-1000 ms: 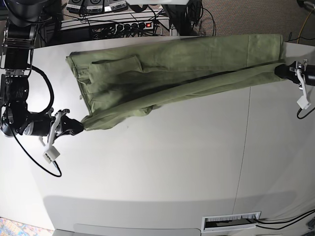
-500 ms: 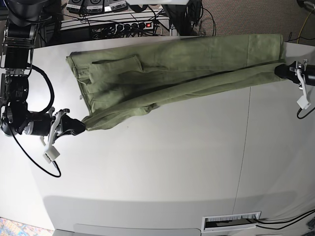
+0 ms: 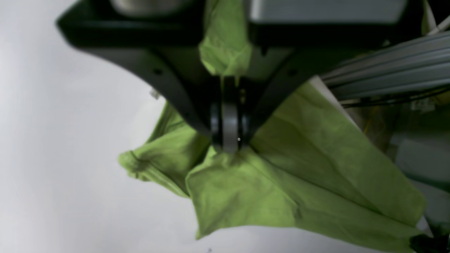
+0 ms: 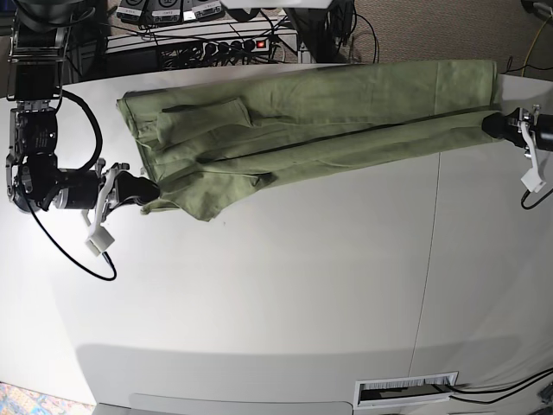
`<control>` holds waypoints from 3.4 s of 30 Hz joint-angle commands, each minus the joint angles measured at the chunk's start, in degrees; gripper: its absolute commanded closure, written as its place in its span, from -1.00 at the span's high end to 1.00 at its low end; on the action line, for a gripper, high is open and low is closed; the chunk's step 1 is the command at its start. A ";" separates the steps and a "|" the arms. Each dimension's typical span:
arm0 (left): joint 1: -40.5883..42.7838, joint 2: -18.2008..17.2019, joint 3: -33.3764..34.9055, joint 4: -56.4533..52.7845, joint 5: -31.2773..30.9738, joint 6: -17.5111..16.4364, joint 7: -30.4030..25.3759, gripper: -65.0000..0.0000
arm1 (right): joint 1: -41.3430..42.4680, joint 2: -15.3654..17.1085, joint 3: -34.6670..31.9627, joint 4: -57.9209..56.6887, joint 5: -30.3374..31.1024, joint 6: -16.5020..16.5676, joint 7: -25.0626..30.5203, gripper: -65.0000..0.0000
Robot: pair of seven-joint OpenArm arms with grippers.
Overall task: Fold the T-shirt properly
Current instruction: 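Carry the held sleeve corner with the right gripper back across the shirt, then lay the held corner down on the shirt with the right gripper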
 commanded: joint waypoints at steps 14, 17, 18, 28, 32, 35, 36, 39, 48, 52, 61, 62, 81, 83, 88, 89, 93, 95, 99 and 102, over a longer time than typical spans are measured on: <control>-0.72 -1.90 -0.52 0.66 -1.12 0.14 0.06 -1.00 | 1.29 1.22 0.52 0.79 -8.11 0.08 0.97 -1.00; -0.74 -1.90 -0.52 0.66 -1.12 0.14 0.06 -1.00 | 1.44 1.22 0.52 0.79 -8.11 0.08 0.97 -0.94; -0.72 -1.90 -0.52 0.66 -1.12 0.14 0.06 -1.00 | 1.60 1.22 0.52 0.79 -8.11 0.08 0.97 -0.79; -0.74 -1.88 -0.52 0.66 -1.12 0.14 0.06 -1.00 | 1.73 -1.70 0.52 4.42 -1.62 0.08 0.97 -0.47; -0.74 -1.88 -0.52 0.66 -1.12 0.14 0.06 -1.00 | 1.68 -6.69 0.52 8.26 -1.64 0.08 0.97 -0.47; -0.74 -1.88 -0.52 0.66 -1.12 0.14 0.06 -1.00 | 1.55 -10.54 0.52 8.94 -1.64 0.08 0.97 -0.50; -0.74 -1.88 -0.52 0.66 -1.12 0.14 0.06 -1.00 | 1.44 -11.76 0.52 8.94 -1.64 0.08 0.97 -0.57; -0.74 -1.88 -0.52 0.66 -1.12 0.14 0.06 -0.73 | 1.22 -14.58 0.50 8.92 -1.70 0.08 0.97 -0.81; -0.74 -1.73 -0.52 0.66 -1.12 0.14 0.06 -0.56 | -0.92 -15.91 -4.07 8.92 -9.07 0.08 0.97 -0.95; -0.74 -1.57 -0.52 0.66 -1.12 0.14 0.06 -0.56 | -2.23 -15.93 -9.90 8.92 -9.64 0.08 0.97 -0.95; -0.76 -1.60 -0.52 0.66 -1.12 0.14 0.06 -0.44 | -2.23 -15.96 -17.27 8.92 -24.24 0.08 0.97 -0.95; -0.85 -1.60 -0.52 0.66 -1.12 0.14 0.06 -0.35 | -2.23 -15.96 -17.31 8.92 -25.86 0.08 1.66 -0.95; -6.43 -0.81 -0.55 0.66 -1.12 0.14 0.06 -0.19 | -2.23 -15.93 -17.27 8.92 -53.44 -6.47 13.92 -0.96; -6.80 -0.81 -0.55 0.66 -1.12 0.14 0.06 -0.19 | -2.23 -15.93 -17.27 8.92 -53.79 -7.23 13.92 -0.96; -6.38 -0.76 -0.52 0.66 -1.12 0.14 0.06 -0.19 | -2.23 -15.98 -17.27 8.92 -53.72 -7.48 14.21 -0.96; -6.21 -0.79 -0.52 0.66 -1.12 0.14 0.06 -0.19 | -2.23 -16.00 -17.27 8.92 -53.55 -7.63 14.21 -0.96; -5.64 -0.66 -0.52 0.66 -1.12 0.14 0.06 -0.19 | -2.23 -15.98 -17.29 8.92 -52.92 -8.09 14.16 -0.96; -5.44 -0.31 -0.52 0.66 -1.12 0.14 0.06 -0.19 | -2.23 -15.98 -17.29 8.92 -52.81 -8.28 14.16 -0.96; -4.50 1.18 -0.52 0.66 -1.12 0.14 0.06 -0.19 | -2.23 -16.00 -17.29 8.92 -52.46 -8.31 14.16 -0.96; -3.54 2.10 -0.52 0.66 -1.12 0.14 0.06 -0.19 | -2.23 -16.00 -17.29 8.92 -52.46 -8.31 14.14 -0.96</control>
